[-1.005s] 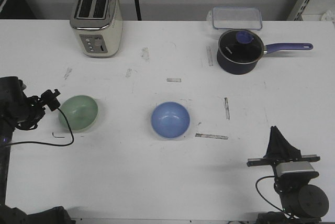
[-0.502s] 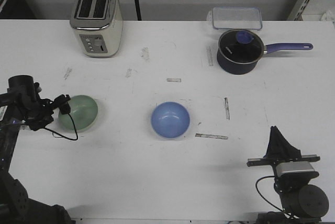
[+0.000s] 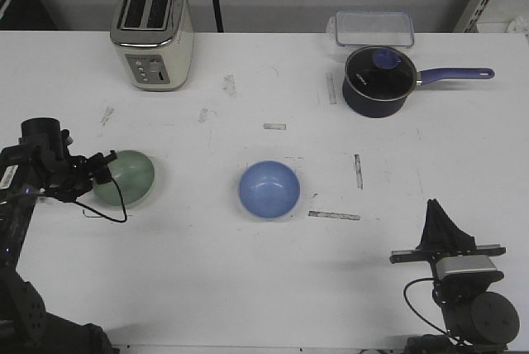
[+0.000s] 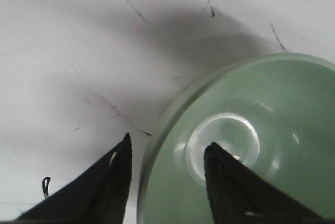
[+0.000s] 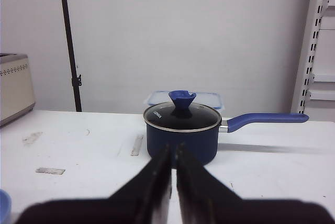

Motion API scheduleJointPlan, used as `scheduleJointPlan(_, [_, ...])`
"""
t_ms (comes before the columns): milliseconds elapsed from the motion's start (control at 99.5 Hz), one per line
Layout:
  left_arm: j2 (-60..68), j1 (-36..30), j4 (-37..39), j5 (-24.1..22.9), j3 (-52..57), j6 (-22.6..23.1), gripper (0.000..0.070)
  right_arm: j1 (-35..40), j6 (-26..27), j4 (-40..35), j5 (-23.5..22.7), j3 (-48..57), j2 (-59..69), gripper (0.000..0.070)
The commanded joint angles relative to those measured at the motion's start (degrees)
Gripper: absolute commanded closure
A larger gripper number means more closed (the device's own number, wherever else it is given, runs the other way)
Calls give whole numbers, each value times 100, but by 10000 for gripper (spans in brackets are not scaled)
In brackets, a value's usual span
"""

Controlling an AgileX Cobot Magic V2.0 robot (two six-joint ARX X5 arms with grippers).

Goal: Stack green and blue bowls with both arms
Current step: 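Reach the left gripper to the green bowl and grasp its rim, then carry the green bowl with the left gripper onto the blue bowl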

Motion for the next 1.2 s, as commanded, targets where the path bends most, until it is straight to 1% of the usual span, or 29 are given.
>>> scheduleJointPlan(0, [122, -13, -37, -11, 76, 55, 466, -7, -17, 66, 4, -2, -7, 691])
scheduleJointPlan(211, [129, -17, -63, -17, 70, 52, 466, -7, -17, 66, 4, -2, -7, 691])
scheduleJointPlan(502, [216, -22, -83, -162, -24, 52, 469, -7, -17, 66, 4, 0, -7, 691])
scheduleJointPlan(532, [223, -22, -77, -162, -24, 52, 482, -7, -17, 66, 4, 0, -7, 691])
scheduleJointPlan(643, [223, -22, -31, -162, -24, 52, 589, -7, -17, 66, 4, -2, -7, 691])
scheduleJointPlan(743, [223, -22, -39, -162, -24, 52, 606, -7, -17, 66, 4, 0, -7, 691])
scheduleJointPlan(834, [223, -22, -46, -162, -24, 50, 700, -7, -17, 66, 4, -2, -7, 691])
scheduleJointPlan(1055, [149, -33, -50, -61, -22, 26, 699, -7, -17, 66, 4, -2, -7, 691])
scheduleJointPlan(1185, [-122, -48, -44, 247, -2, -9, 699, -7, -17, 66, 4, 0, -7, 691])
